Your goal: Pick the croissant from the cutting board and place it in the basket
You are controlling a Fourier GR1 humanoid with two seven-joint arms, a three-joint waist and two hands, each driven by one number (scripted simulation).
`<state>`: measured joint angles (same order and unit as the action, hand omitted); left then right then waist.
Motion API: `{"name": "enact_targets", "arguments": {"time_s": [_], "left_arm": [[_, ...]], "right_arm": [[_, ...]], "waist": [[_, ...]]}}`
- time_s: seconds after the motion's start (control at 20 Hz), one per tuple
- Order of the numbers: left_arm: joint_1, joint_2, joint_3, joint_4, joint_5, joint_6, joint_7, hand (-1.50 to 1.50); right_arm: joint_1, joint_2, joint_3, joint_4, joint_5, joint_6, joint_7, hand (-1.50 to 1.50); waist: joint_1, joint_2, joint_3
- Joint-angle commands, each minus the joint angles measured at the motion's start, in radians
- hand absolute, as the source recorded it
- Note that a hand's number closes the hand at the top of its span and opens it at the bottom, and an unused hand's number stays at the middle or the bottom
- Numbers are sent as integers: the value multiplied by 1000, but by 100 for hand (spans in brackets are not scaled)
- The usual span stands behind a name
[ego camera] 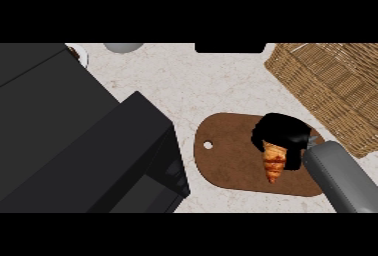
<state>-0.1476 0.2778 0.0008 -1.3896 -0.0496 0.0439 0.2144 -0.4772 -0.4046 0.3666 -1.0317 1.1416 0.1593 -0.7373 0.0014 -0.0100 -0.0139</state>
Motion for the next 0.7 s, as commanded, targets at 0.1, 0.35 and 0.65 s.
{"name": "enact_targets", "arguments": {"time_s": [0.1,0.35,0.65], "left_arm": [[-46,-35,-11,0,-10,26,16,0],[-60,-3,11,-2,2,-16,33,0],[-27,-25,10,-30,-4,3,42,0]], "right_arm": [[70,114,-83,10,61,-13,423,150],[122,131,-69,-166,115,-15,524,150],[164,202,-171,-335,-79,125,507,150]], "waist": [[-35,6,13],[-18,6,13],[-28,2,14]]}}
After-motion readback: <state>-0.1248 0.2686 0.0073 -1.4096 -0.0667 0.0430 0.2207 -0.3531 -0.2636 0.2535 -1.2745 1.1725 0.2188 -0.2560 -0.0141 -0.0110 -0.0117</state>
